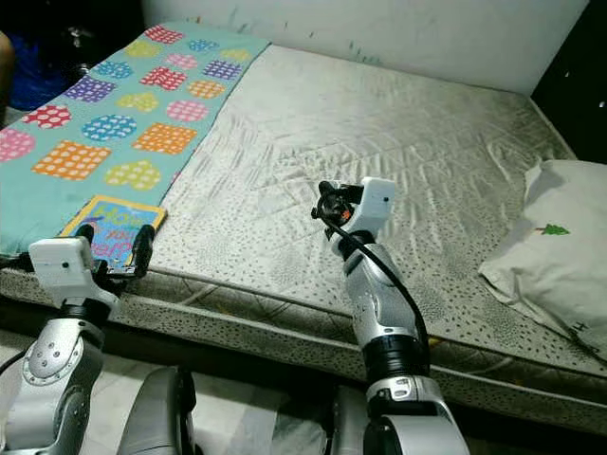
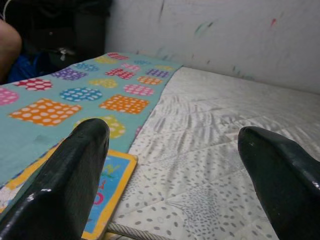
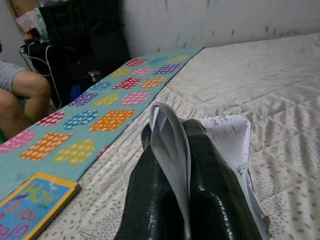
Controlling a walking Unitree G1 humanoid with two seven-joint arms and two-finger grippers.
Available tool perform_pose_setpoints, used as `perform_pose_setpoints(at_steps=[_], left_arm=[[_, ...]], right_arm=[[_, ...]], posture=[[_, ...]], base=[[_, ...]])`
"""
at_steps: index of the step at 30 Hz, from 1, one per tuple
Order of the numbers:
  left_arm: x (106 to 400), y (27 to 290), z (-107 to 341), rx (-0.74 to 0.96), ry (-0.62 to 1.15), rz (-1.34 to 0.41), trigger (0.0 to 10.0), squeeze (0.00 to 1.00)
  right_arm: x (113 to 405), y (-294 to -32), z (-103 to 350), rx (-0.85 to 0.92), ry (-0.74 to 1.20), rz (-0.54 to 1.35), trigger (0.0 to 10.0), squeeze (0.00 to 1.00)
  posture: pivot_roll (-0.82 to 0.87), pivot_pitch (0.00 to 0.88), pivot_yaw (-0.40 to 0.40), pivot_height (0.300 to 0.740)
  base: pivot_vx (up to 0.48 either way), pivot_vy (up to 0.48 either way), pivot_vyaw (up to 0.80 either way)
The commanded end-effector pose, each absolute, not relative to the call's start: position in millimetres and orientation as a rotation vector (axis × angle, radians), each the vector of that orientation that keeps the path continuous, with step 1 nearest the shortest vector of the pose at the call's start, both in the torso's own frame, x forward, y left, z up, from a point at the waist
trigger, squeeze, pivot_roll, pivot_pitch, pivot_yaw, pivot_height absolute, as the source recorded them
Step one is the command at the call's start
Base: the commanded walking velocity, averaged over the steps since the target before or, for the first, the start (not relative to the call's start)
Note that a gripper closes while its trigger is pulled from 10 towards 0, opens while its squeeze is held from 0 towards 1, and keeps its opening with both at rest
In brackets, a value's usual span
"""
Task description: Clean up the room
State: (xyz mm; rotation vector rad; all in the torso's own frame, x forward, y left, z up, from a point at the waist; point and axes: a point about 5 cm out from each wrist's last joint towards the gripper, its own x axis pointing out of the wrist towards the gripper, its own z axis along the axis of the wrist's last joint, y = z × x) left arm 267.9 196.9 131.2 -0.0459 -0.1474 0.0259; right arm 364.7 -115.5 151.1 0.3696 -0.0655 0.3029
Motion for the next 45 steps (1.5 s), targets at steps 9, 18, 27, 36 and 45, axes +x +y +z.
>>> perform_pose_setpoints(at_steps=[9, 18, 27, 36, 45], left_arm=[[266, 196, 127, -0.047, -0.171, 0.032, 10.0, 0.00], [262, 197, 123, -0.036, -0.157, 0.017, 10.0, 0.00], [260, 196, 118, -0.105, -0.137, 0.066, 10.0, 0.00], [258, 191, 114, -0.124, -0.107, 0.037, 10.0, 0.00], [258, 187, 116, -0.136, -0.105, 0.029, 10.0, 0.00]], right_arm=[[361, -123, 158, 0.371, -0.087, 0.300, 10.0, 0.00], [349, -128, 142, 0.364, -0.040, 0.264, 10.0, 0.00], [341, -123, 129, 0.348, 0.005, 0.252, 10.0, 0.00], [330, -121, 118, 0.349, 0.061, 0.244, 10.0, 0.00], [328, -118, 116, 0.362, 0.068, 0.230, 10.0, 0.00]], posture=[[0.08, 0.000, -0.109, 0.681], [0.08, 0.000, -0.103, 0.740], [0.07, 0.000, -0.107, 0.740], [0.04, 0.000, -0.103, 0.740], [0.06, 0.000, -0.101, 0.740]], base=[[0.000, 0.000, 0.00], [0.000, 0.000, 0.00], [0.000, 0.000, 0.00], [0.000, 0.000, 0.00], [0.000, 0.000, -0.10]])
